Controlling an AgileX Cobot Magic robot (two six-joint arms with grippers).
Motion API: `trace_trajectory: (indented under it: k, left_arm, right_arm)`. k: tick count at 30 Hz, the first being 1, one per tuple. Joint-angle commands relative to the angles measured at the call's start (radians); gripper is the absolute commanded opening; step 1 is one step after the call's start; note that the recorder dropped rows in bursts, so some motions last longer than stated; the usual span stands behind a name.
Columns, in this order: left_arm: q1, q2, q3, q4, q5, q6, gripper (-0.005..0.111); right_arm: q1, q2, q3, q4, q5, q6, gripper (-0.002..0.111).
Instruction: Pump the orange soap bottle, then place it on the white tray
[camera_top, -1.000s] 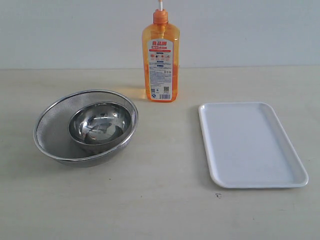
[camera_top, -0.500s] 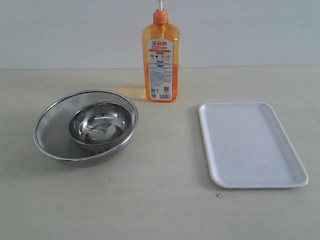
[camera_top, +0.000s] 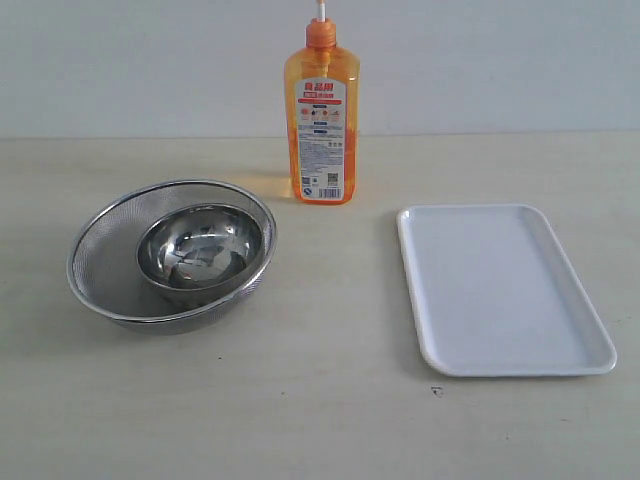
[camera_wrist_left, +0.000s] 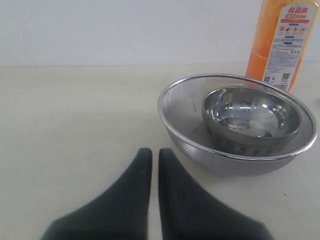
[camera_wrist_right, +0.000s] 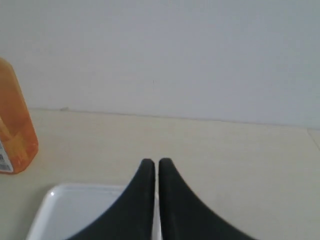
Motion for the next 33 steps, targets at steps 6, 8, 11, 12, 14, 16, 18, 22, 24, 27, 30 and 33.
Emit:
trace_trajectory:
  k: [6,8,11,12,14,16,18,22,24,27,30,33]
  left_arm:
    - [0.004,-0.004,0.004,-0.010,-0.004,-0.012,0.005]
    - [0.004,-0.004,0.004,-0.010,-0.004,-0.012,0.005]
    - [0.004,-0.004,0.004,-0.010,-0.004,-0.012,0.005]
    - [0.004,-0.004,0.004,-0.010,-0.004,-0.012,0.005]
    - [0.004,-0.004,0.004,-0.010,-0.004,-0.012,0.005]
    - [0.004,-0.004,0.004,-0.010,-0.004,-0.012,0.005]
    - [0.004,-0.004,0.004,-0.010,-0.004,-0.012,0.005]
    - [0.004,-0.004,0.004,-0.010,-0.004,-0.012,0.005]
    - [0.004,-0.004,0.004,-0.010,-0.004,-0.012,0.005]
    - [0.004,-0.004,0.004,-0.010,-0.004,-0.012,0.005]
    - [0.004,-0.004,0.004,-0.010,-0.004,-0.012,0.005]
    - [0.004,-0.004,0.004,-0.010,-0.004,-0.012,0.005]
  right_arm:
    - [-0.008,0.002,-0.009,-0.001,-0.122,-0.060,0.000]
    - [-0.008,0.002,-0.009,-0.001,-0.124,-0.091,0.000]
    - [-0.008,0.002,-0.009,-0.001,-0.127,-0.100,0.000]
    - [-0.008,0.002,-0.007,-0.001,-0.127,-0.099,0.000]
    - [-0.008,0.002,0.007,-0.001,-0.155,-0.091,0.000]
    - [-0.008,0.002,0.034,0.001,-0.216,-0.068,0.000]
    - [-0.008,0.002,0.075,0.004,-0.311,-0.056,0.000]
    - [-0.008,0.002,0.127,0.004,-0.406,-0.056,0.000]
    - [-0.008,0.002,0.137,0.004,-0.406,-0.058,0.000]
    - [-0.008,0.011,0.142,0.004,-0.397,-0.062,0.000]
    - [-0.008,0.046,0.142,0.004,-0.397,-0.058,0.000]
    - [-0.008,0.097,0.142,0.004,-0.399,-0.055,0.000]
